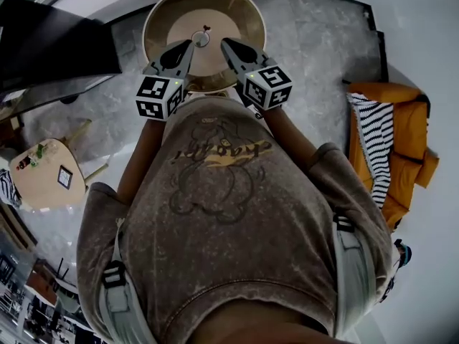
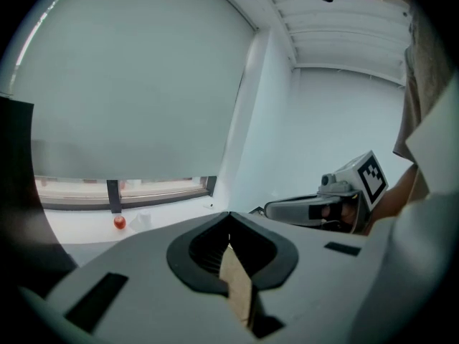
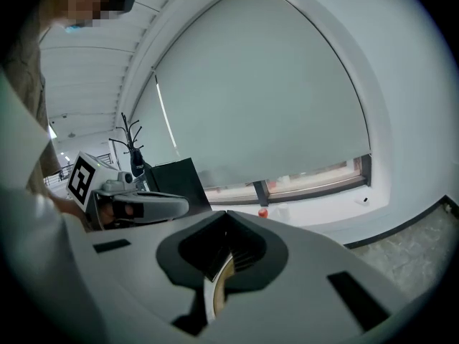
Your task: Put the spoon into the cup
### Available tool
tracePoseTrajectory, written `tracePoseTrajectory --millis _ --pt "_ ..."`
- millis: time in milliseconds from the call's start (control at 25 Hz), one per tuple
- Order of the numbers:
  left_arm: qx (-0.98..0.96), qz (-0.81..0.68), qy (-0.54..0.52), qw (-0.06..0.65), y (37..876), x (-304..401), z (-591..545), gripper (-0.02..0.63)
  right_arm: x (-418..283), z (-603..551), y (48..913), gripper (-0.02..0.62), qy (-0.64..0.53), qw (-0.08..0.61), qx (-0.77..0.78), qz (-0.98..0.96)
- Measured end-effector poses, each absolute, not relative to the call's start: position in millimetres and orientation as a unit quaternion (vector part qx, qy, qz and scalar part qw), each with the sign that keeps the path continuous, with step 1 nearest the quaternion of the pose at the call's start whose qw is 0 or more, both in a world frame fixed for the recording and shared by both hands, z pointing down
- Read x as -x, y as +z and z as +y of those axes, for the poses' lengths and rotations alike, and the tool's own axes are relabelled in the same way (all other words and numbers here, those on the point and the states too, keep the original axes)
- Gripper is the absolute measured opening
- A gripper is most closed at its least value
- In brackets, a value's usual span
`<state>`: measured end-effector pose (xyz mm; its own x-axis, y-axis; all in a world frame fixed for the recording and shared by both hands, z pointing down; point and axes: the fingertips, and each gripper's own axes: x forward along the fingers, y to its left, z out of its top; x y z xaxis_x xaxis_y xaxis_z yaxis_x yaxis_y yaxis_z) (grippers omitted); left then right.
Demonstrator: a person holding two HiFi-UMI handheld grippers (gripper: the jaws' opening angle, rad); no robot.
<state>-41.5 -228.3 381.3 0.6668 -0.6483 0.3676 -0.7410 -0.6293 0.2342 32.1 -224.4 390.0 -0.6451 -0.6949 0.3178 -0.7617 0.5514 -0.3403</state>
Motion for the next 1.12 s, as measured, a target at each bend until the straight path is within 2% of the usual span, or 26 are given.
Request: tracePoseTrajectory --millis 600,1120 --pt "-0.904 -0.394 0.107 0.129 343.3 41.6 -222.7 0.018 -47.0 -217.7 340.6 0.018 0.174 0.048 -0.427 -0.886" --pt "-0.896 -0.408 0.1 0.142 347.0 50.4 -225.0 0.018 -37.8 -219.5 342.0 0.018 0.169 0.057 -0.419 -0.89"
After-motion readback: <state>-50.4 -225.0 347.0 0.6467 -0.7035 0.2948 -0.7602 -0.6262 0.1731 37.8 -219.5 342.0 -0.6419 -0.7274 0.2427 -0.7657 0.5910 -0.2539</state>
